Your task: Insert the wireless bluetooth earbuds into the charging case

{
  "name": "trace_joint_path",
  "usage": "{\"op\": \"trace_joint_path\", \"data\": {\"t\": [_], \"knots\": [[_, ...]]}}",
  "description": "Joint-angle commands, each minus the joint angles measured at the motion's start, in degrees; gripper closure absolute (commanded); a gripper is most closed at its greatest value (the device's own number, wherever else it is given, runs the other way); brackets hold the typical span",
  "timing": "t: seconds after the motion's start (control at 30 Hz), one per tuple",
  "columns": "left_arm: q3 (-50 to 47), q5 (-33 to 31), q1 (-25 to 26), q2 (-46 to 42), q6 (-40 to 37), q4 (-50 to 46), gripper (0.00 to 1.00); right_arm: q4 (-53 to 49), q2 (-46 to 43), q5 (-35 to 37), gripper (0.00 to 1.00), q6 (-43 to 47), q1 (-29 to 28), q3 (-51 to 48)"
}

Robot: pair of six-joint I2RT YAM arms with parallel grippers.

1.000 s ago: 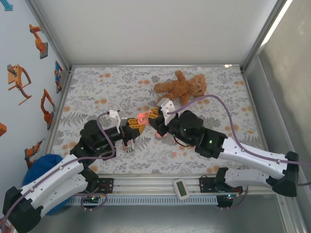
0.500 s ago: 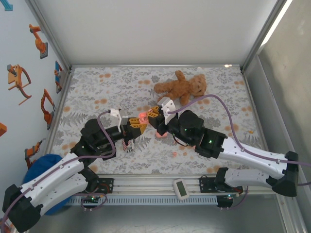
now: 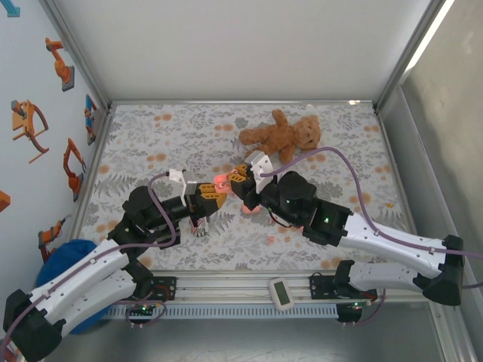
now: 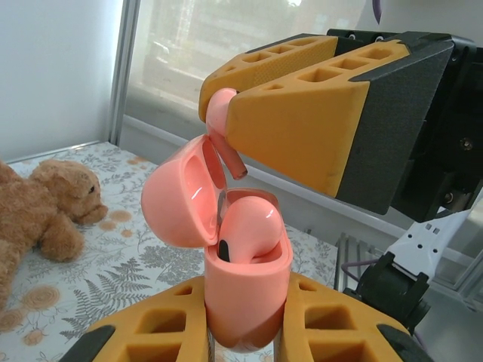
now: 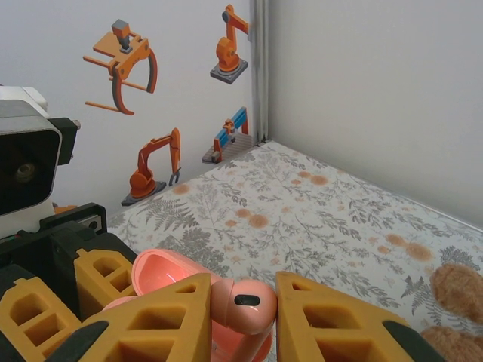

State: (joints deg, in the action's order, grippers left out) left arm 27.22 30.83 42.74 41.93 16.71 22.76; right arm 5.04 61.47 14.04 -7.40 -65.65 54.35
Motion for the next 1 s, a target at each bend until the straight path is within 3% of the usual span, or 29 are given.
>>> {"op": "trace_joint_path", "data": {"t": [0.0,0.97], "knots": [[1.8,0.0,0.3,-0.9,1.2,2.1,0.97,2.3,-0.9,1.6,0.76,1.2,0.0,-0.9],[1.9,-1.5,0.8,-0.6,2.3,3.7,0.97,-0.9,0.4,-0.8,0.76,1.9,-0.1,-1.2]]}}
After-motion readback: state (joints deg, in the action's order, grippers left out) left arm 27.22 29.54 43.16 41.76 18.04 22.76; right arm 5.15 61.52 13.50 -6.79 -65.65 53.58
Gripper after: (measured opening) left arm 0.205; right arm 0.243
